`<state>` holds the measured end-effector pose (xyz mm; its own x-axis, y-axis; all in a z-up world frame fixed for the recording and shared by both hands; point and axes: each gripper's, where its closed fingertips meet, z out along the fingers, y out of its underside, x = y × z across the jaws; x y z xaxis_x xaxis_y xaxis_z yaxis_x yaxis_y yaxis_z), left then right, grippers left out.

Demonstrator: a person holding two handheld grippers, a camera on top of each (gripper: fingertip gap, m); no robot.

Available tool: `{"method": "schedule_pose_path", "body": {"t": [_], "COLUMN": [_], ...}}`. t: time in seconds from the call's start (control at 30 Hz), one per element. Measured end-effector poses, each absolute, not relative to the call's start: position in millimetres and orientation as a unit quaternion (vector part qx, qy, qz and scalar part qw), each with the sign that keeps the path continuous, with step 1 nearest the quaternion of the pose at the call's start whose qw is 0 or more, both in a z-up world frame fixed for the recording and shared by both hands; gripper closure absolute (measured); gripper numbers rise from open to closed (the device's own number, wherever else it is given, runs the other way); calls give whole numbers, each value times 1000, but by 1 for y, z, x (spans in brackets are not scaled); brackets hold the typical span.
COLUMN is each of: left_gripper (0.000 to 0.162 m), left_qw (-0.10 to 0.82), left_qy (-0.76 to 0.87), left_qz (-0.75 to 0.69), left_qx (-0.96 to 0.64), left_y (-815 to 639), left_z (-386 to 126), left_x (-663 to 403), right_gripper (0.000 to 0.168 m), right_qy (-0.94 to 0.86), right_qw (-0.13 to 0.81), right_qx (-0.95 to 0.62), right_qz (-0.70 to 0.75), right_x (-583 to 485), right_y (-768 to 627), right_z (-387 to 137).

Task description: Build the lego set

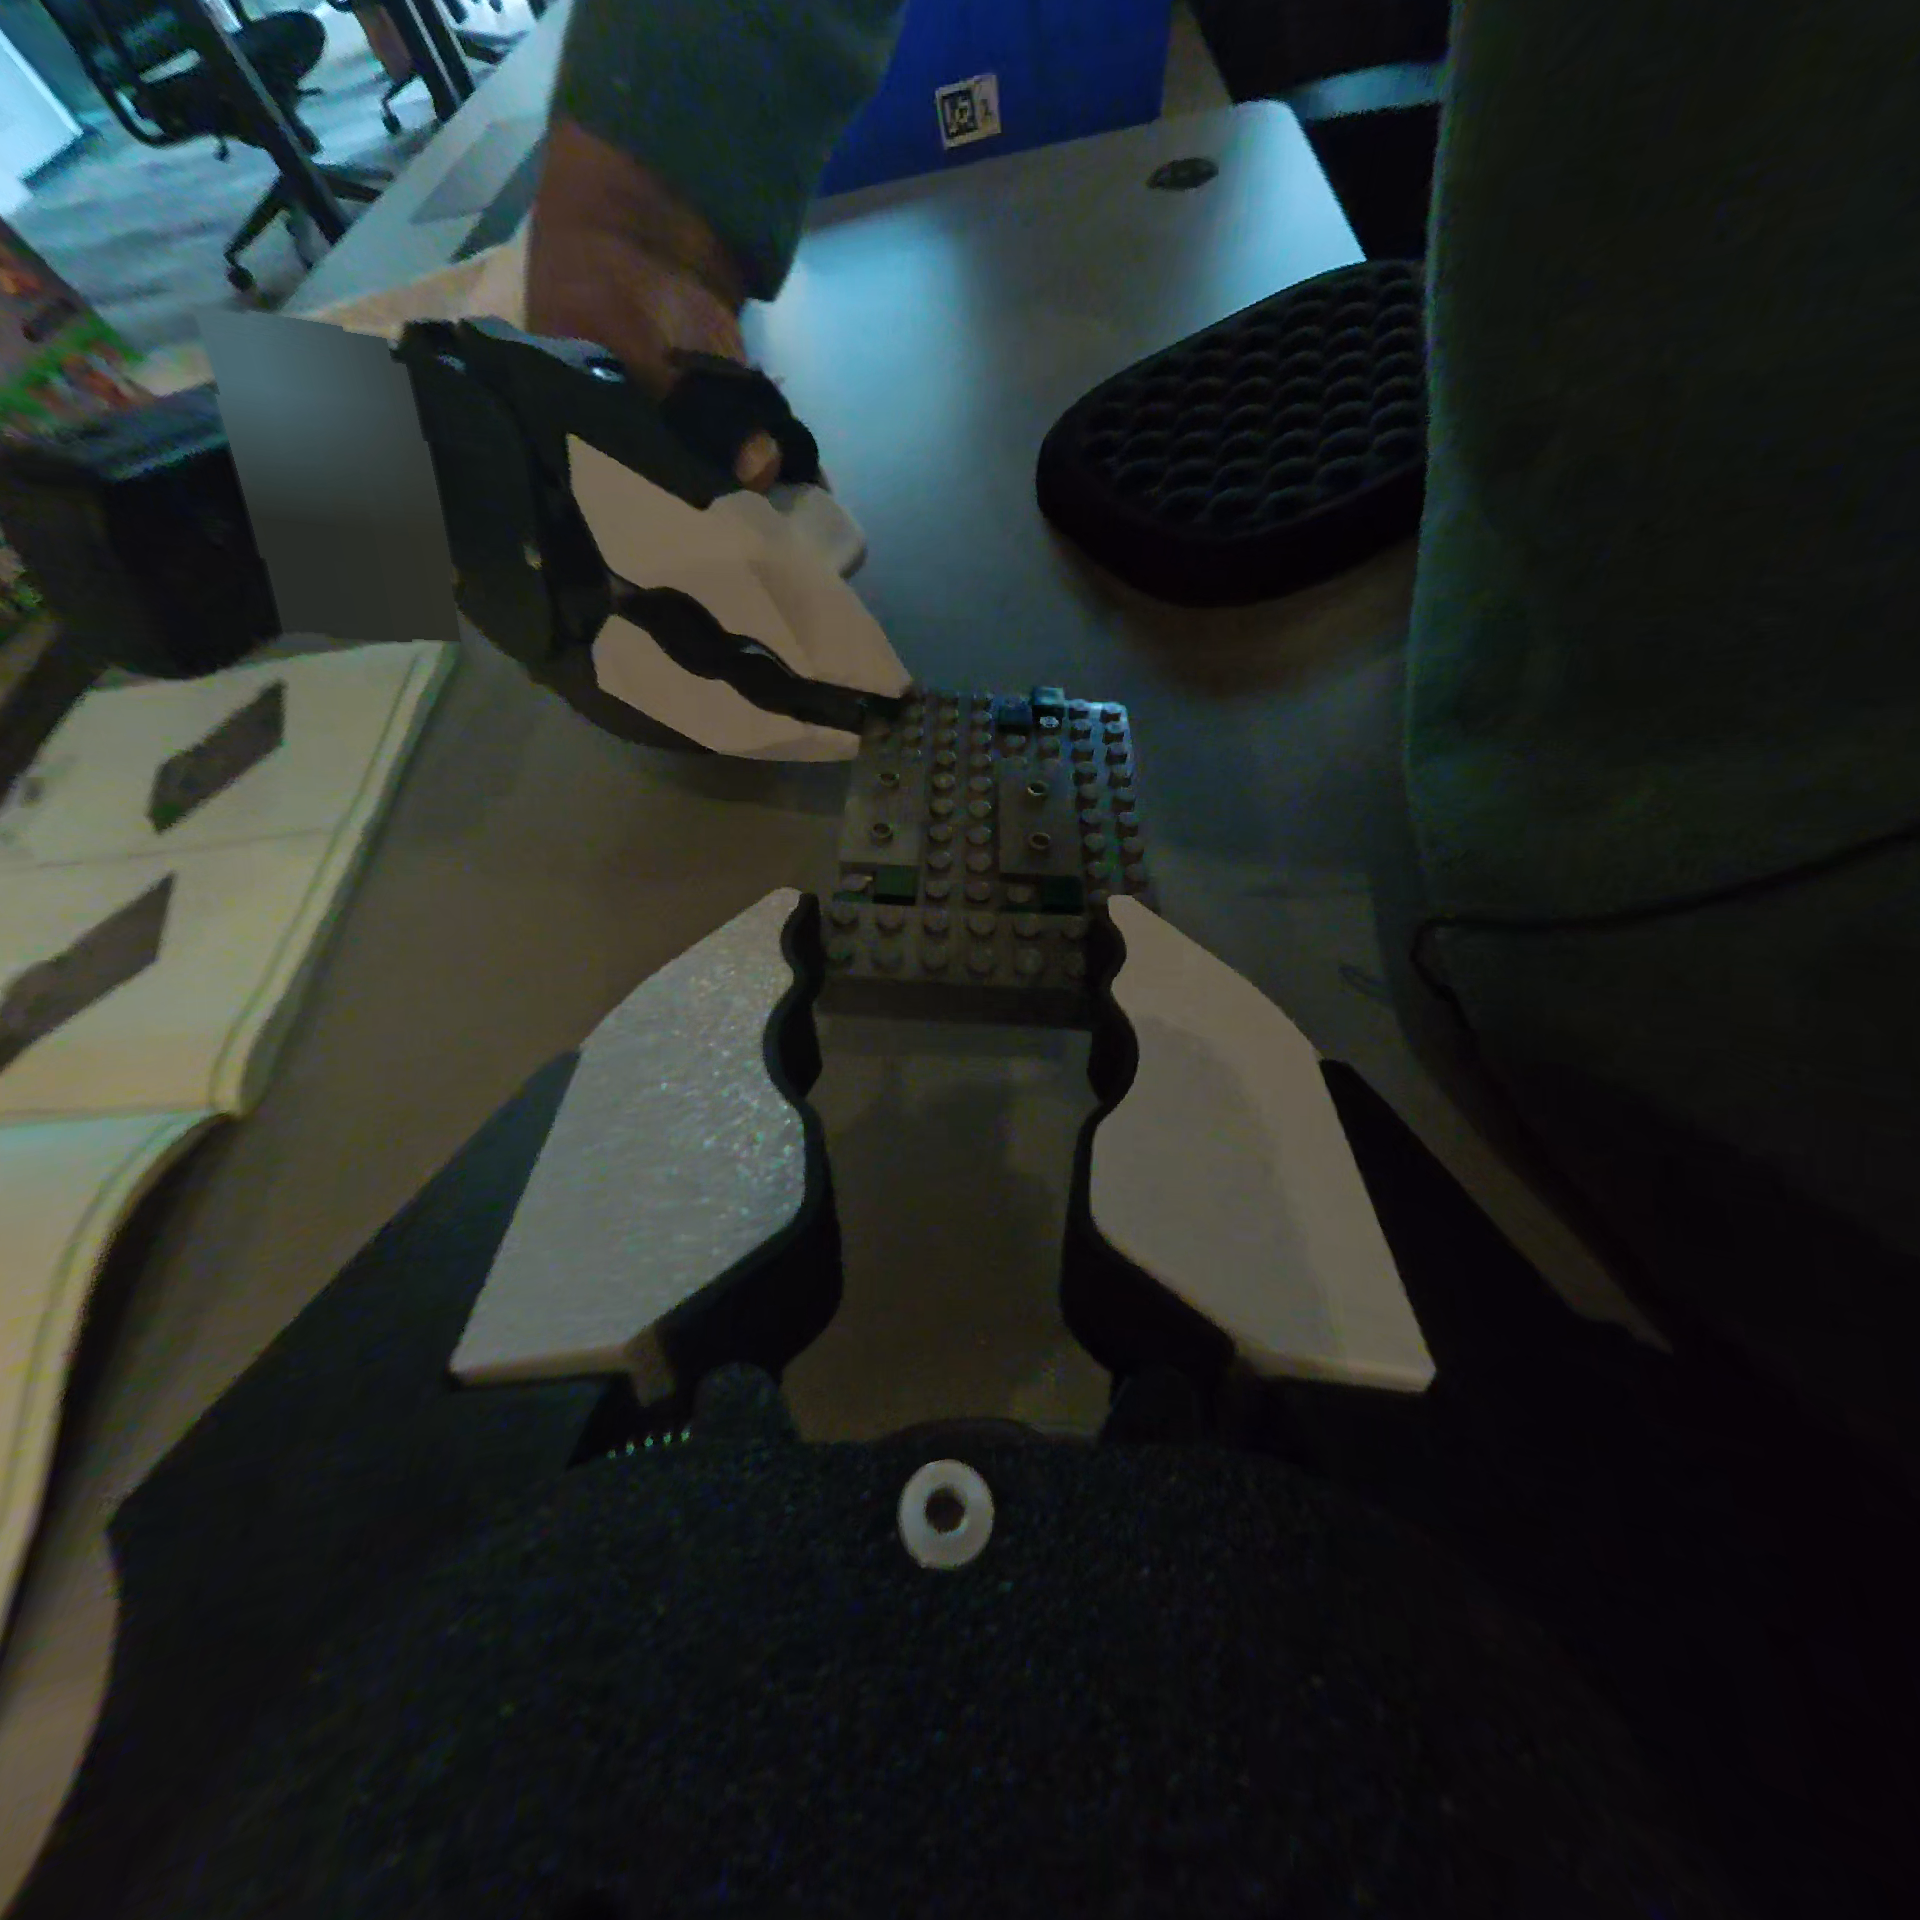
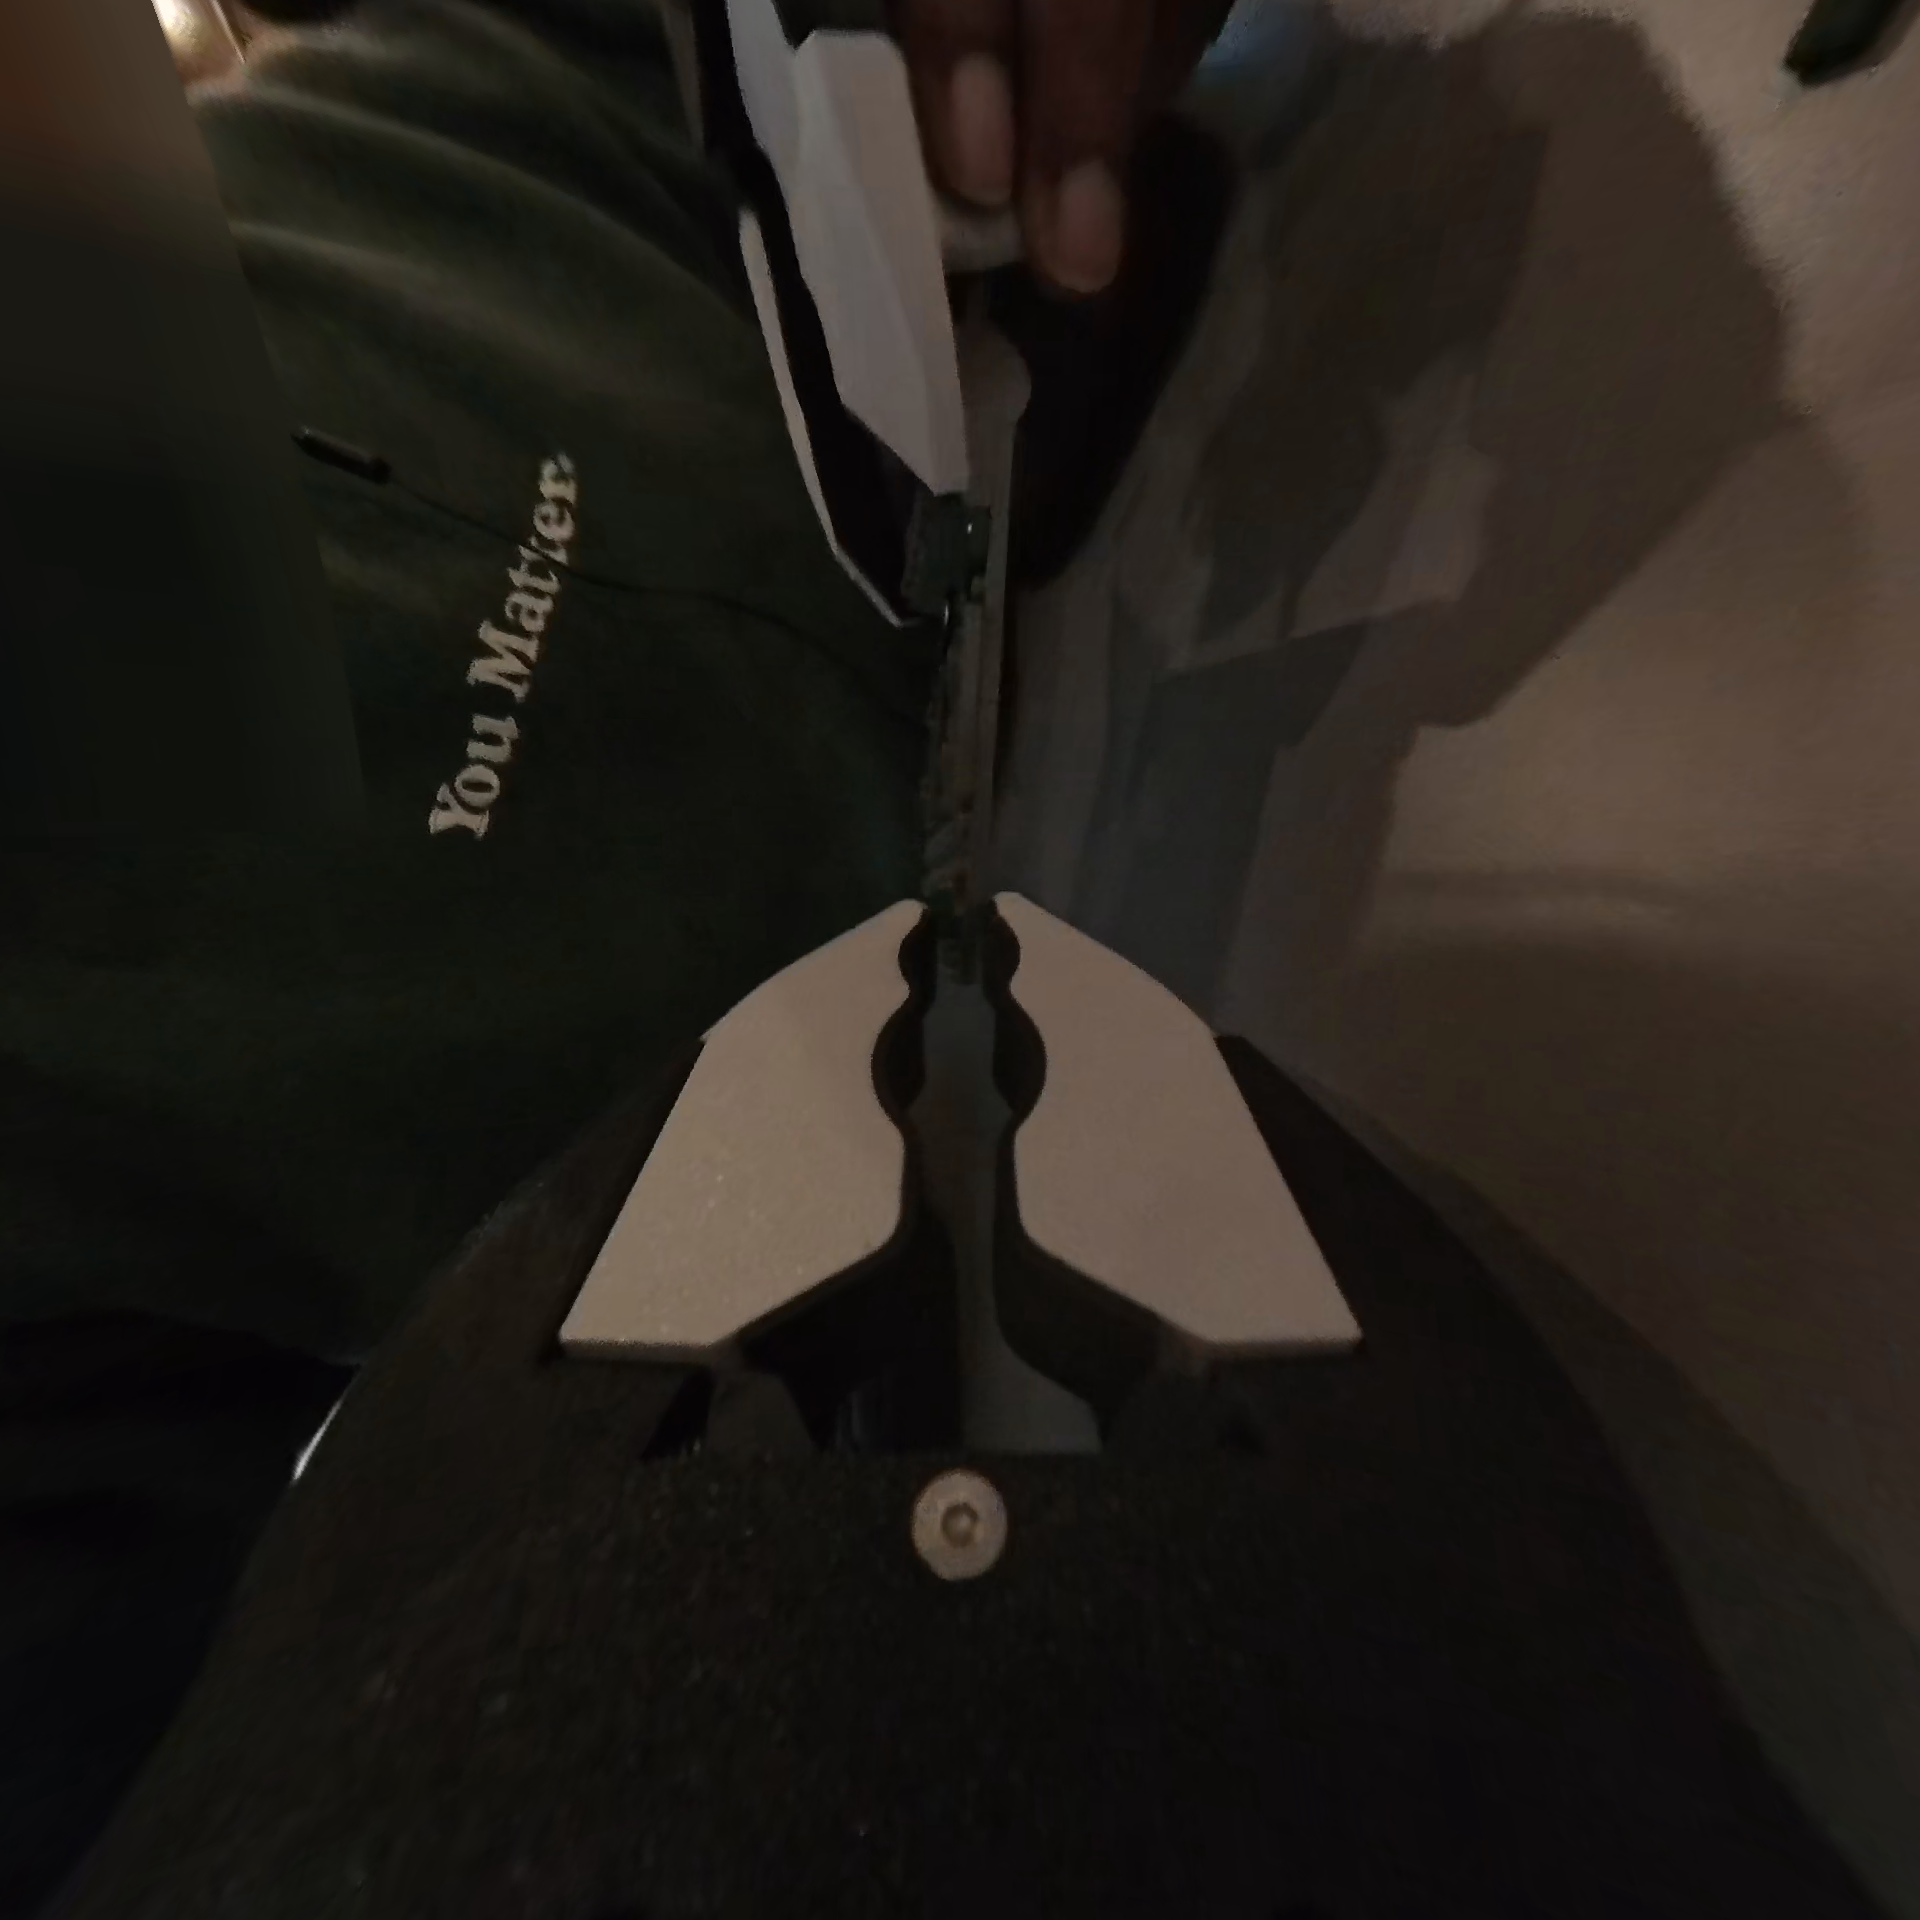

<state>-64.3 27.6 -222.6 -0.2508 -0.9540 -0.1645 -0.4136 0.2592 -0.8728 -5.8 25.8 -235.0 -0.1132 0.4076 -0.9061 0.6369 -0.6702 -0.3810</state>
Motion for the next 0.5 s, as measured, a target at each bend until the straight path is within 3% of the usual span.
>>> {"method": "schedule_pose_path", "body": {"t": [0.5], "left_gripper": [113], "left_qw": [405], "left_qy": [721], "left_qz": [-335], "left_qx": [-451], "left_y": [10], "left_z": [-217], "left_x": [-64], "right_gripper": [162], "right_qy": [312], "right_qw": [36], "right_qx": [689], "right_qz": [-653], "right_x": [-6], "right_y": [12], "right_z": [-230]}}
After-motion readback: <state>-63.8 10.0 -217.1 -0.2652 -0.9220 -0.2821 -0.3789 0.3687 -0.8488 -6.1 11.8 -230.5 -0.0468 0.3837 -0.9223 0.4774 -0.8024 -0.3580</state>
